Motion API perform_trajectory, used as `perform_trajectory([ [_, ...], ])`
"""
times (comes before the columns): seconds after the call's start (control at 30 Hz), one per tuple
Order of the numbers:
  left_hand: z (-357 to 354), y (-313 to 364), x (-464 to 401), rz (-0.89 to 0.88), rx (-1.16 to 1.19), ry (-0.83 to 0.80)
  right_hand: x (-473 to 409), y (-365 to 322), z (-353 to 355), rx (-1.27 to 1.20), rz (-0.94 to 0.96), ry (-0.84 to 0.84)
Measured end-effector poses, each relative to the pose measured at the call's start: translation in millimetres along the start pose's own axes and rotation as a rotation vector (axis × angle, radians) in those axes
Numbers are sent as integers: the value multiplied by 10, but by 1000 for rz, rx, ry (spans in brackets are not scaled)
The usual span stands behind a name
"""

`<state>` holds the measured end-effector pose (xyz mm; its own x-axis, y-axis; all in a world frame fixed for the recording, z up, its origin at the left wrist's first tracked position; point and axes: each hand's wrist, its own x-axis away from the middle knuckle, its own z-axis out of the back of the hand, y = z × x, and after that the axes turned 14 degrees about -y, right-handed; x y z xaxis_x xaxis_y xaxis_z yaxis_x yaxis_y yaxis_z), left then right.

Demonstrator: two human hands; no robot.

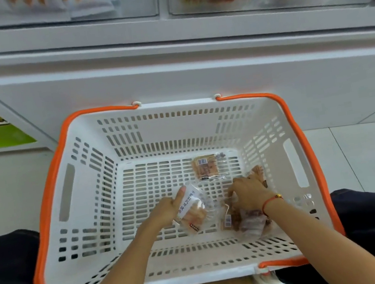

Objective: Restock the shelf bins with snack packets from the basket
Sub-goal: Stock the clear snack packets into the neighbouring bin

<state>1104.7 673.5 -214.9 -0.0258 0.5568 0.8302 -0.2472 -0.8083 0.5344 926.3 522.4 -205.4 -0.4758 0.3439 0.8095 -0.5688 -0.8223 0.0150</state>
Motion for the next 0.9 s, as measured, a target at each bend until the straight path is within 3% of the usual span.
perform_trajectory([
  [0.17,166,-4,117,-94,452,-86,31,84,280,-356,112,-85],
  [0.3,321,103,234,-220,716,-25,234,170,716,-829,162,44],
  [0.37,441,191,309,-271,740,25,418,225,946,-1032,205,-1],
  [0.47,678,365,463,-305,690,82,644,379,1197,-1009,226,16],
  [0.63,841,687,718,-379,572,52,1026,398,1592,-1096,306,287],
  [0.7,811,727,768,-410,606,43,1150,303,1698,-1028,327,444],
  [0.8,741,767,786,-433,761,-72,1269,68,1725,-562,348,781],
  [0.9,730,799,947,-428,782,-124,1354,-251,1652,-154,483,899],
])
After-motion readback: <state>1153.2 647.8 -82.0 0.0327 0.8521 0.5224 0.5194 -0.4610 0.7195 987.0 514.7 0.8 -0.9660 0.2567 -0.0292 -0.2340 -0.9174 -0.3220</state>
